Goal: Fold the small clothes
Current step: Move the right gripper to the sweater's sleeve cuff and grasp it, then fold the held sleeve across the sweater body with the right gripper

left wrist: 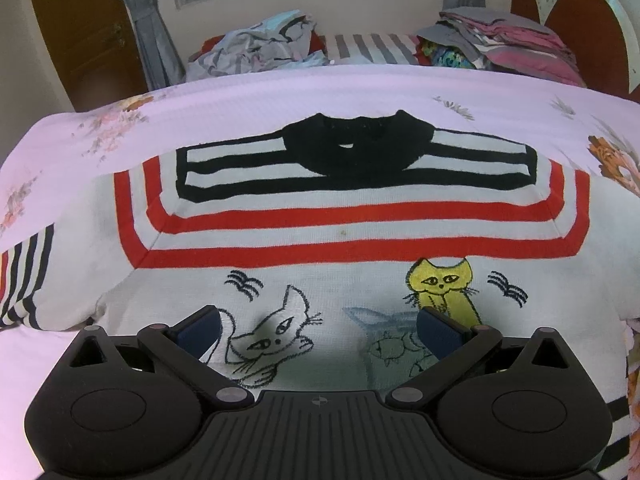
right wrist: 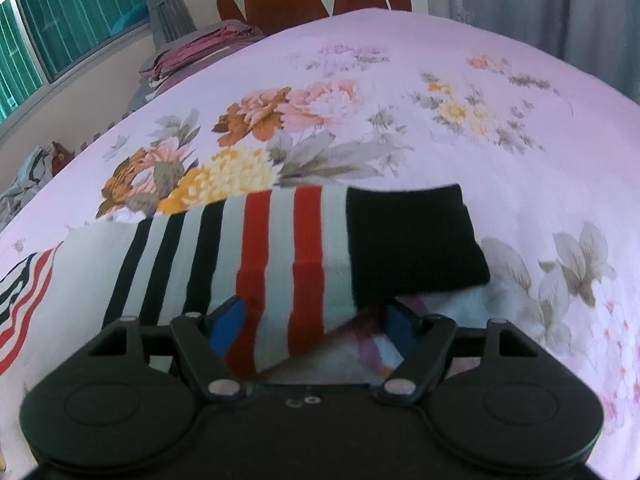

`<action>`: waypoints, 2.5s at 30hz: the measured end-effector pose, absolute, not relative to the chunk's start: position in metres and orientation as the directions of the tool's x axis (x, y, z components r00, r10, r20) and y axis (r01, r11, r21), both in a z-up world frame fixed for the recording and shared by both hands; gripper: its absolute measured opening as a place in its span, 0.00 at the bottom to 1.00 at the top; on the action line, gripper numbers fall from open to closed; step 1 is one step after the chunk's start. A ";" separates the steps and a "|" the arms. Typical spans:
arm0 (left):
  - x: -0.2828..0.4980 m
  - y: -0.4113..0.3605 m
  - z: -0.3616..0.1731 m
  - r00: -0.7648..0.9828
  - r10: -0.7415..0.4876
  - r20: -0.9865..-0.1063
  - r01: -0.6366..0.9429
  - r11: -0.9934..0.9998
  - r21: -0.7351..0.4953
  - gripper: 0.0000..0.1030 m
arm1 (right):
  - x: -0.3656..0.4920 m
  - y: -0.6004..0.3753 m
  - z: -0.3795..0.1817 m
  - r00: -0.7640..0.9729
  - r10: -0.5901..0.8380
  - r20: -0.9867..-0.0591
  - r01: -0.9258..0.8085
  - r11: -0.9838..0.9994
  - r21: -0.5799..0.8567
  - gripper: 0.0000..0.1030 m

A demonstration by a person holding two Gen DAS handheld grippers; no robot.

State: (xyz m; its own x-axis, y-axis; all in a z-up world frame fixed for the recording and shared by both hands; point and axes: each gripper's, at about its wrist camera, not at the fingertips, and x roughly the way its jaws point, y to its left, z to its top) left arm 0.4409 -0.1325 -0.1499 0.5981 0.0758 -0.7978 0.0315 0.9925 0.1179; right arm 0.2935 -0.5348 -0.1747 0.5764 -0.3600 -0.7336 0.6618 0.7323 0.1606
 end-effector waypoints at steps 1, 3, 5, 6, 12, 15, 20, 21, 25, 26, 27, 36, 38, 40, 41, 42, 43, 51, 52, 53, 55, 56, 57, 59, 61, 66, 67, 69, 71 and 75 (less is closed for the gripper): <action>0.441 -0.132 -0.150 0.599 0.076 -0.797 0.033 0.992 0.119 1.00 | 0.295 -0.536 -0.174 0.574 -0.371 -0.730 0.666 0.730 0.153 0.59; 0.442 -0.132 -0.149 0.601 0.076 -0.796 0.036 0.992 0.122 1.00 | 0.296 -0.539 -0.173 0.577 -0.384 -0.721 0.673 0.724 0.153 0.45; 0.442 -0.131 -0.149 0.600 0.075 -0.797 0.035 0.992 0.120 1.00 | 0.296 -0.542 -0.172 0.582 -0.385 -0.716 0.676 0.718 0.163 0.34; 0.442 -0.130 -0.149 0.598 0.072 -0.798 0.035 0.993 0.115 1.00 | 0.295 -0.543 -0.170 0.585 -0.387 -0.712 0.676 0.719 0.165 0.32; 0.443 -0.126 -0.146 0.604 0.049 -0.796 0.043 0.995 0.095 1.00 | 0.297 -0.537 -0.156 0.631 -0.388 -0.672 0.647 0.741 0.180 0.13; 0.443 -0.123 -0.144 0.609 0.043 -0.792 0.048 0.995 0.091 1.00 | 0.305 -0.524 -0.144 0.660 -0.380 -0.648 0.608 0.777 0.162 0.10; 0.446 -0.112 -0.143 0.613 0.018 -0.790 0.055 0.996 0.066 1.00 | 0.323 -0.484 -0.120 0.726 -0.334 -0.601 0.518 0.841 0.158 0.08; 0.447 -0.108 -0.144 0.612 0.009 -0.791 0.058 0.997 0.056 1.00 | 0.328 -0.472 -0.115 0.741 -0.318 -0.591 0.493 0.855 0.158 0.08; 0.451 -0.091 -0.143 0.616 -0.058 -0.786 0.096 0.995 0.002 1.00 | 0.354 -0.410 -0.099 0.800 -0.208 -0.562 0.358 0.918 0.169 0.08; 0.451 -0.085 -0.142 0.617 -0.071 -0.783 0.097 0.995 -0.014 1.00 | 0.361 -0.392 -0.098 0.809 -0.175 -0.561 0.320 0.932 0.172 0.08; 0.452 -0.079 -0.141 0.620 -0.083 -0.780 0.099 0.995 -0.027 1.00 | 0.368 -0.374 -0.098 0.816 -0.139 -0.561 0.280 0.944 0.175 0.08; 0.462 -0.020 -0.139 0.635 -0.131 -0.761 0.098 0.991 -0.089 1.00 | 0.425 -0.234 -0.135 0.761 0.143 -0.633 0.019 0.970 0.242 0.09; 0.464 -0.012 -0.141 0.633 -0.142 -0.761 0.105 0.990 -0.097 1.00 | 0.434 -0.220 -0.147 0.726 0.206 -0.656 -0.019 0.959 0.281 0.15; 0.467 -0.006 -0.145 0.612 -0.185 -0.769 0.122 0.983 -0.139 1.00 | 0.438 -0.212 -0.155 0.696 0.252 -0.673 -0.032 0.946 0.322 0.24; 0.468 -0.005 -0.146 0.602 -0.207 -0.771 0.129 0.978 -0.162 1.00 | 0.438 -0.211 -0.156 0.691 0.257 -0.675 -0.035 0.945 0.325 0.31; 0.469 -0.005 -0.148 0.593 -0.228 -0.772 0.138 0.974 -0.181 1.00 | 0.434 -0.210 -0.154 0.694 0.253 -0.674 -0.038 0.948 0.316 0.34; 0.470 -0.006 -0.150 0.593 -0.244 -0.767 0.148 0.970 -0.195 1.00 | 0.428 -0.209 -0.151 0.701 0.245 -0.670 -0.039 0.951 0.307 0.42; 0.484 -0.033 -0.178 0.522 -0.426 -0.739 0.176 0.901 -0.396 1.00 | 0.359 -0.255 -0.125 0.763 0.054 -0.644 0.055 0.988 0.148 0.51; 0.486 -0.037 -0.181 0.524 -0.440 -0.729 0.179 0.894 -0.410 0.98 | 0.352 -0.263 -0.126 0.761 0.017 -0.649 0.077 0.990 0.116 0.52; 0.487 -0.040 -0.184 0.527 -0.450 -0.721 0.182 0.888 -0.422 0.83 | 0.344 -0.273 -0.127 0.756 -0.023 -0.654 0.105 0.991 0.088 0.52; 0.494 -0.048 -0.192 0.509 -0.480 -0.714 0.193 0.872 -0.449 0.57 | 0.337 -0.287 -0.134 0.741 -0.070 -0.668 0.150 0.987 0.062 0.52; 0.496 -0.051 -0.196 0.502 -0.482 -0.718 0.184 0.871 -0.456 0.55 | 0.334 -0.295 -0.139 0.726 -0.093 -0.681 0.179 0.982 0.056 0.51; 0.496 -0.054 -0.198 0.510 -0.475 -0.718 0.181 0.875 -0.450 0.55 | 0.333 -0.303 -0.143 0.715 -0.108 -0.691 0.202 0.978 0.057 0.51; 0.495 -0.058 -0.198 0.522 -0.465 -0.715 0.193 0.881 -0.432 0.42 | 0.332 -0.312 -0.149 0.707 -0.126 -0.696 0.232 0.971 0.060 0.51; 0.496 -0.062 -0.199 0.519 -0.471 -0.714 0.209 0.879 -0.428 0.08 | 0.335 -0.319 -0.155 0.698 -0.147 -0.700 0.251 0.967 0.048 0.51; 0.493 -0.050 -0.179 0.566 -0.507 -0.650 0.222 0.853 -0.472 0.07 | 0.352 -0.325 -0.169 0.684 -0.146 -0.714 0.257 0.965 0.050 0.51; 0.493 -0.046 -0.170 0.587 -0.508 -0.631 0.221 0.850 -0.478 0.07 | 0.354 -0.325 -0.171 0.684 -0.147 -0.715 0.256 0.965 0.047 0.51; 0.495 -0.031 -0.156 0.625 -0.495 -0.603 0.212 0.852 -0.480 0.07 | 0.360 -0.324 -0.173 0.681 -0.146 -0.717 0.254 0.966 0.045 0.49; 0.500 -0.017 -0.149 0.650 -0.471 -0.596 0.196 0.862 -0.467 0.07 | 0.367 -0.324 -0.175 0.684 -0.139 -0.716 0.253 0.966 0.054 0.41; 0.510 0.012 -0.161 0.654 -0.398 -0.644 0.121 0.894 -0.431 0.07 | 0.375 -0.328 -0.177 0.680 -0.135 -0.721 0.278 0.957 0.083 0.31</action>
State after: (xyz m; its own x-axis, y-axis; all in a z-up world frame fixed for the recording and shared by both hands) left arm 0.5097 0.0115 -0.1611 0.6537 -0.3980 -0.6436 0.1207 0.8945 -0.4305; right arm 0.3752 -0.3284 -0.1773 0.6801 -0.1348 -0.7206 0.2781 0.9569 0.0835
